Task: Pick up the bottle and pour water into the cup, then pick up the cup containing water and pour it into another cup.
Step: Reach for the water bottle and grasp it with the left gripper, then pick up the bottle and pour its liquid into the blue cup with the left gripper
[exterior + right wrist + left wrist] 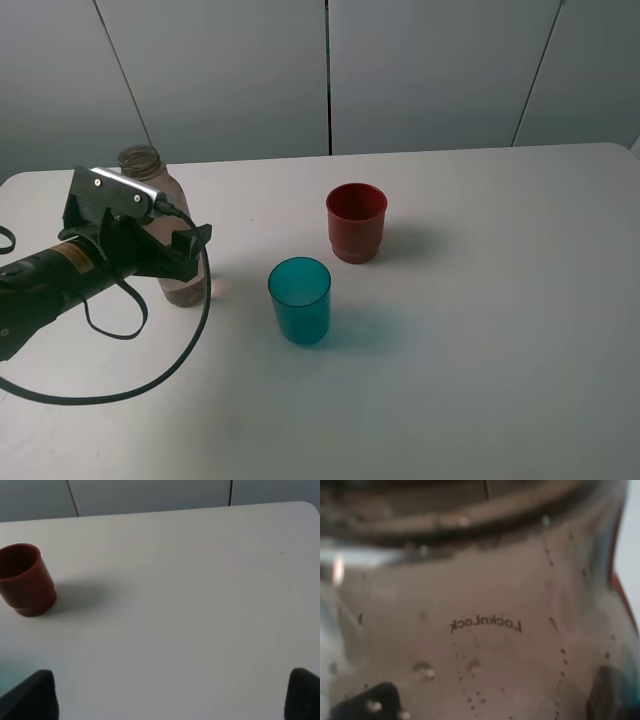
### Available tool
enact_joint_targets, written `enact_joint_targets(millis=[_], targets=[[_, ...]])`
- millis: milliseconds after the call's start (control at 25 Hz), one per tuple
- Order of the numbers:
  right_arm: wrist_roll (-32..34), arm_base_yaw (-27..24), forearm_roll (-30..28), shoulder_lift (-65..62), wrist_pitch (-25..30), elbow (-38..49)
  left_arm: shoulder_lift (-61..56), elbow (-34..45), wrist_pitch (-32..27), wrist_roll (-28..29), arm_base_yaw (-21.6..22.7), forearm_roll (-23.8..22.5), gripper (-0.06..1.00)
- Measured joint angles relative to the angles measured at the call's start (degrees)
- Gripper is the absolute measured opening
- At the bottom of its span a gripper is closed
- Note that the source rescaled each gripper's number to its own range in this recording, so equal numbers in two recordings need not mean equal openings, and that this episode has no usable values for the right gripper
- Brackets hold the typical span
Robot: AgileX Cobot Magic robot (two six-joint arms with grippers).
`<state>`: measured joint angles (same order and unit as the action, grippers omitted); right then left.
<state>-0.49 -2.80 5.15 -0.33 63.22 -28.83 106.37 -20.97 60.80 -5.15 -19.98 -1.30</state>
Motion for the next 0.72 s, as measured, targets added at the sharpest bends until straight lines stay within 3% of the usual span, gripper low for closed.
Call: enact_joint_targets(millis=[40, 120, 720], targets=[[0.0, 0.0, 0.0, 0.0, 0.0, 0.0, 0.0, 0.0, 0.0, 0.0, 0.0, 0.0, 0.75], [0.0, 0.0, 0.0, 0.0, 0.0, 0.0, 0.0, 0.0, 0.0, 0.5, 0.0, 0.0, 0.02], [-0.1, 0.0, 0.0, 0.0, 0.0, 0.0, 0.0, 0.0, 0.1, 1.8, 0.0, -0.2, 0.01]])
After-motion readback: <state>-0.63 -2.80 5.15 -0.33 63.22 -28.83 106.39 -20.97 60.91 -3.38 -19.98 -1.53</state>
